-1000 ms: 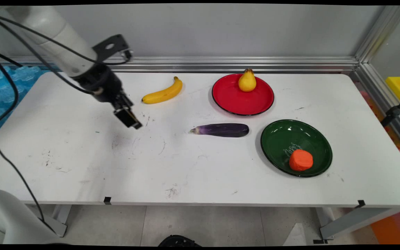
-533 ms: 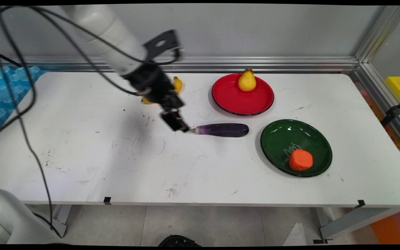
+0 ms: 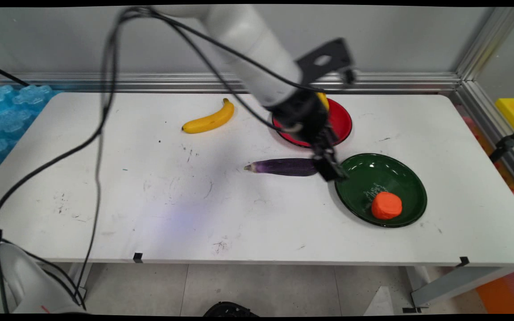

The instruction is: Pick up the mandarin from the green plate

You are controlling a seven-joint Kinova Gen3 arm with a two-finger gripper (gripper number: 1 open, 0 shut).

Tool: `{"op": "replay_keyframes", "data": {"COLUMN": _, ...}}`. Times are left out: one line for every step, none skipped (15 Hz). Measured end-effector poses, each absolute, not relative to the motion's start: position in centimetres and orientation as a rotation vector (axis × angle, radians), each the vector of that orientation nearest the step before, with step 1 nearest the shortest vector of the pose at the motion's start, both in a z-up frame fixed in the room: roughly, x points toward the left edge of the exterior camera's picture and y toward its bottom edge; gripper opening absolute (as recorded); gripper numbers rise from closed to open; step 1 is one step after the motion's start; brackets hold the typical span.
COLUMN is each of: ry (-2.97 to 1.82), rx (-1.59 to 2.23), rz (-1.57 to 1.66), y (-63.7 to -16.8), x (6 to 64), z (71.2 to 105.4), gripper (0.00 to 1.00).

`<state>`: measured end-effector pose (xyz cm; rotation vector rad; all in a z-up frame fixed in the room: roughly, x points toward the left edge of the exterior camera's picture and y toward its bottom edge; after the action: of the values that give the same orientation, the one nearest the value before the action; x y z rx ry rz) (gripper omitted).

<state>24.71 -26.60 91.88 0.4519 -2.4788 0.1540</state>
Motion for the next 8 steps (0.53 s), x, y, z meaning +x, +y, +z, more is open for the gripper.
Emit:
{"op": "replay_keyframes", "data": {"ry": -2.474, "rx": 0.432, "rz": 0.161, "y": -27.1, "x": 22.8, "z": 91.5, "gripper": 1.00}}
{"op": "replay_keyframes", "data": {"ry": -2.471, "rx": 0.419, "rz": 0.166, "y": -27.6, "x": 20.9, "z": 91.0, "gripper": 1.00}}
{"op": "replay_keyframes", "data": {"ry": -2.472, "rx": 0.410, "rz": 0.171, "y": -28.2, "x": 19.2, "z": 90.4, "gripper": 1.00}}
{"op": "replay_keyframes", "data": {"ry": -2.476, "rx": 0.406, "rz": 0.175, "y": -28.6, "x": 17.9, "z": 89.8, "gripper": 1.00}}
{"op": "replay_keyframes", "data": {"ry": -2.478, "rx": 0.406, "rz": 0.179, "y": -29.0, "x": 17.2, "z": 89.4, "gripper": 1.00}}
{"op": "replay_keyframes", "data": {"ry": -2.486, "rx": 0.409, "rz": 0.183, "y": -29.6, "x": 16.2, "z": 88.7, "gripper": 1.00}}
{"op": "replay_keyframes", "data": {"ry": -2.499, "rx": 0.416, "rz": 0.187, "y": -30.4, "x": 15.2, "z": 87.6, "gripper": 1.00}}
{"op": "replay_keyframes", "data": {"ry": -2.510, "rx": 0.424, "rz": 0.189, "y": -31.0, "x": 14.7, "z": 86.8, "gripper": 1.00}}
